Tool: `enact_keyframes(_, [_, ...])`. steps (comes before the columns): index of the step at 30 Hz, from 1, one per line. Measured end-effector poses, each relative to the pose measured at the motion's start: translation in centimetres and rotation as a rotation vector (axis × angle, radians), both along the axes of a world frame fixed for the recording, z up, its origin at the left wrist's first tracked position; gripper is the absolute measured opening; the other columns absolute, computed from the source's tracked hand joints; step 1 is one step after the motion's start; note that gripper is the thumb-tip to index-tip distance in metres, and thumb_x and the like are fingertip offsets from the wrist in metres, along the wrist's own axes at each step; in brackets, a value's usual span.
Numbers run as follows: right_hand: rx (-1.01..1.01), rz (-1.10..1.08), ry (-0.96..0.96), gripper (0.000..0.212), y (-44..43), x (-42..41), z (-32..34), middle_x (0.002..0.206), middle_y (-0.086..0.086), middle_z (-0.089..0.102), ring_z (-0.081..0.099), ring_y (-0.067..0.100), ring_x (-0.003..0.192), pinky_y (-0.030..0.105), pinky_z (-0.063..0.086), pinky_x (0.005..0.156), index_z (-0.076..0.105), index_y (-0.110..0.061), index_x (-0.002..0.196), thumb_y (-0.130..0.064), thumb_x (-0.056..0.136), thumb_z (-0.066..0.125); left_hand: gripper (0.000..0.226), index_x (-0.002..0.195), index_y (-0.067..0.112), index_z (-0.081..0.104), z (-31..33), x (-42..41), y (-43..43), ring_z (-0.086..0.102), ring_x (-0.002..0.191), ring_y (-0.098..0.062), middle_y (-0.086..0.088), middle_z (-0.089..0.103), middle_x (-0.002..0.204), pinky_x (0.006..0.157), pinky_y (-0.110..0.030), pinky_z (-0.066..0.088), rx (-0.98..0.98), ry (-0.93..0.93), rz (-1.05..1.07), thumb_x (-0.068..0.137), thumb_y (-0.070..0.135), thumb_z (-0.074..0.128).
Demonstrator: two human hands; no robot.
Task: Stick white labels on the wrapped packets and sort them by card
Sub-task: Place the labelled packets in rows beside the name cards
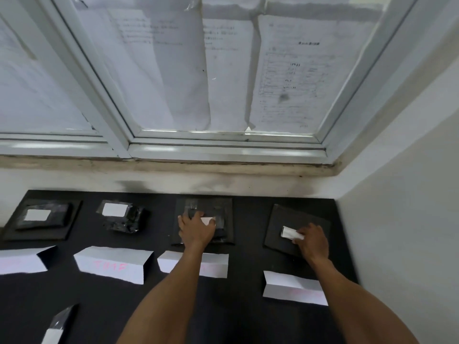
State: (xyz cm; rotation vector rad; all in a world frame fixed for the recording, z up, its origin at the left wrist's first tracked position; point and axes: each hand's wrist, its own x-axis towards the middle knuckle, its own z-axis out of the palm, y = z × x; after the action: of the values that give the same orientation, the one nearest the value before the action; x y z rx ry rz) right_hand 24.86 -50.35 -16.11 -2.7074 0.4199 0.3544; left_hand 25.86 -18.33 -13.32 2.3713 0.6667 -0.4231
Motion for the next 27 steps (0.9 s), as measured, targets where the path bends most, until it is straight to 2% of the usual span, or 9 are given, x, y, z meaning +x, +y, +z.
enact_keyframes(3, [-0.007, 0.026, 0.007, 0.039, -0.2, 0.0, -0.2, 0.111, 0.008, 0.062, 0.052, 0.028, 0.109, 0.036, 0.044, 0.087, 0.071, -0.016, 0.111, -0.026, 0.075, 0.078, 0.054, 0.138, 0.022, 0.048, 0.2, -0.5, 0.2, 0.005, 0.149, -0.034, -0.016, 0.020, 0.158, 0.114, -0.054, 0.021, 0.047, 0.011, -0.007, 0.092, 0.048, 0.054])
enact_keyframes(7, [-0.059, 0.077, 0.025, 0.060, -0.5, 0.0, 0.3, 0.121, 0.003, 0.059, 0.050, 0.027, 0.115, 0.040, 0.044, 0.095, 0.062, -0.024, 0.122, -0.041, 0.068, 0.081, 0.054, 0.140, 0.022, 0.047, 0.8, -0.7, 0.0, 0.003, 0.149, -0.034, -0.017, 0.016, 0.159, 0.115, -0.053, 0.020, 0.065, 0.012, -0.003, 0.092, 0.047, 0.054])
enact_keyframes(10, [-0.008, 0.099, -0.031, 0.044, -0.3, 0.2, 0.7, 0.119, 0.000, 0.061, 0.050, 0.024, 0.115, 0.039, 0.041, 0.095, 0.066, -0.028, 0.118, -0.044, 0.077, 0.073, 0.052, 0.138, 0.020, 0.048, 1.3, -0.9, -0.7, 0.003, 0.149, -0.034, -0.017, 0.017, 0.159, 0.115, -0.053, 0.020, 0.070, -0.010, -0.017, 0.093, 0.047, 0.054])
enact_keyframes(12, [-0.027, 0.121, 0.003, 0.036, -0.2, 0.4, 1.1, 0.120, -0.001, 0.062, 0.050, 0.023, 0.116, 0.039, 0.039, 0.095, 0.066, -0.030, 0.116, -0.042, 0.083, 0.067, 0.051, 0.137, 0.020, 0.049, 1.6, -1.0, -1.1, 0.003, 0.149, -0.034, -0.016, 0.017, 0.159, 0.115, -0.054, 0.020, 0.067, -0.028, -0.036, 0.093, 0.047, 0.054])
enact_keyframes(16, [0.019, 0.085, 0.015, 0.048, 0.7, -0.1, 2.1, 0.127, -0.001, 0.056, 0.045, 0.024, 0.122, 0.039, 0.037, 0.099, 0.057, -0.029, 0.126, -0.042, 0.081, 0.069, 0.051, 0.136, 0.021, 0.050, 2.3, -1.4, -1.2, 0.006, 0.149, -0.034, -0.015, 0.021, 0.158, 0.114, -0.054, 0.021, 0.071, -0.058, -0.078, 0.093, 0.048, 0.053])
enact_keyframes(21, [0.043, 0.089, -0.083, 0.047, 3.9, -0.9, 4.5, 0.129, 0.004, 0.056, 0.047, 0.026, 0.122, 0.040, 0.042, 0.099, 0.056, -0.023, 0.128, -0.042, 0.085, 0.065, 0.048, 0.136, 0.022, 0.050, 3.9, -2.7, -0.3, 0.007, 0.149, -0.032, -0.014, 0.024, 0.157, 0.115, -0.053, 0.022, 0.071, -0.114, -0.195, 0.094, 0.046, 0.052])
enact_keyframes(24, [0.069, 0.132, -0.140, 0.046, 7.6, -1.2, 6.1, 0.131, 0.007, 0.055, 0.046, 0.027, 0.123, 0.041, 0.040, 0.099, 0.056, -0.021, 0.128, -0.041, 0.087, 0.064, 0.046, 0.138, 0.023, 0.048, 4.9, -3.9, 1.4, 0.007, 0.149, -0.030, -0.013, 0.024, 0.157, 0.115, -0.051, 0.022, 0.095, -0.154, -0.270, 0.097, 0.044, 0.047])
enact_keyframes(27, [0.146, 0.205, -0.238, 0.044, 13.9, -2.0, 7.7, 0.127, 0.009, 0.056, 0.047, 0.029, 0.120, 0.041, 0.039, 0.097, 0.058, -0.017, 0.125, -0.038, 0.088, 0.064, 0.040, 0.127, 0.020, 0.057, 6.2, -6.8, 5.9, 0.024, 0.144, -0.031, -0.013, 0.038, 0.148, 0.112, -0.048, 0.031, 0.065, -0.231, -0.184, 0.099, 0.043, 0.040])
